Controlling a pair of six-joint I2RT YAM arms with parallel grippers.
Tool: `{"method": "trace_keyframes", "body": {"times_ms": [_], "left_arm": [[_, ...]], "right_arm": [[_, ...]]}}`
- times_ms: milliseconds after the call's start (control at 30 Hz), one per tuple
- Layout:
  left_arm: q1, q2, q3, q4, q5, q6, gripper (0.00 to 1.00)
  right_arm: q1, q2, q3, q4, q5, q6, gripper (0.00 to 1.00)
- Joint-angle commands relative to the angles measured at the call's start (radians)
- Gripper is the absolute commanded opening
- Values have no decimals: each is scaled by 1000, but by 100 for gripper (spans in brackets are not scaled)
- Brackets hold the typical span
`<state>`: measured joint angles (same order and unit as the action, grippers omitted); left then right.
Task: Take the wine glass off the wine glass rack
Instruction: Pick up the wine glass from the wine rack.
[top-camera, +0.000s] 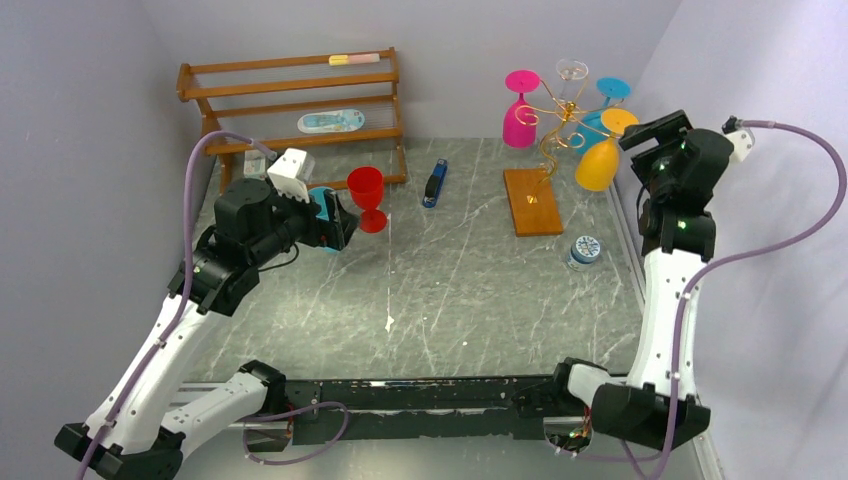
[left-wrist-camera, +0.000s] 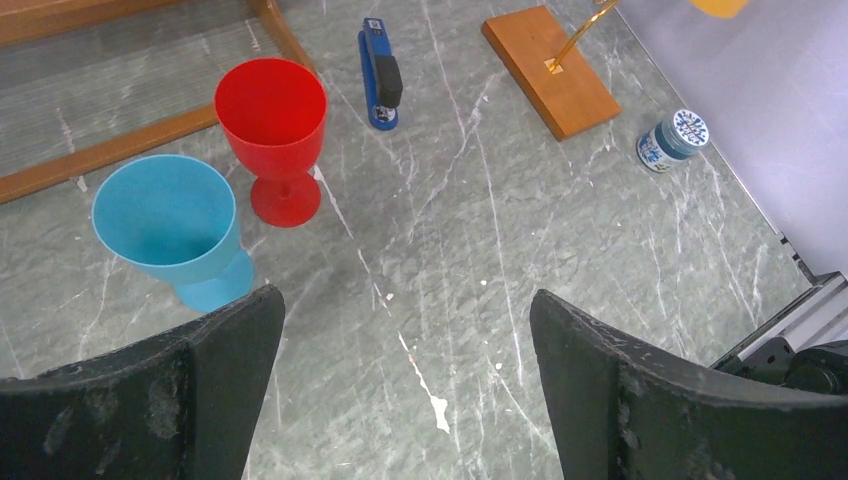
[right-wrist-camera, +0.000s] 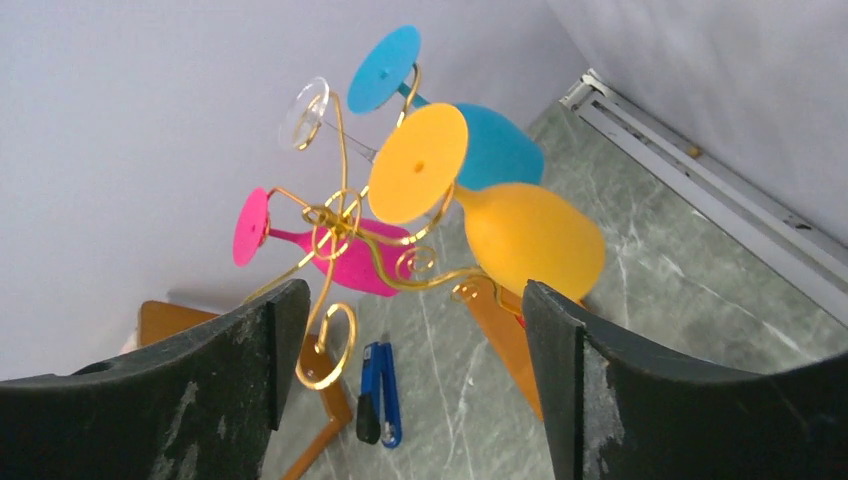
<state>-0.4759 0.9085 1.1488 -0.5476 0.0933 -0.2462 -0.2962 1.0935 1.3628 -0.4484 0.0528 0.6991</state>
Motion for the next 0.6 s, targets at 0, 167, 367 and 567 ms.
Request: {"method": "trace_keyframes", "body": {"times_ms": [0, 167, 367, 567], "left_arm": [[2, -6, 26, -27, 8, 2, 97], [2, -17, 11, -13, 7, -11, 97], [2, -12, 8, -21, 10, -6, 97], [2, -19, -6, -11, 14, -15, 97]], "right_arm": [[-10, 103, 65, 58, -59, -21, 78], [-18, 176, 90, 110, -135, 17, 63], [-31, 199, 79, 152, -141, 59, 58], [-40, 198, 47, 172, -97, 80, 53]]}}
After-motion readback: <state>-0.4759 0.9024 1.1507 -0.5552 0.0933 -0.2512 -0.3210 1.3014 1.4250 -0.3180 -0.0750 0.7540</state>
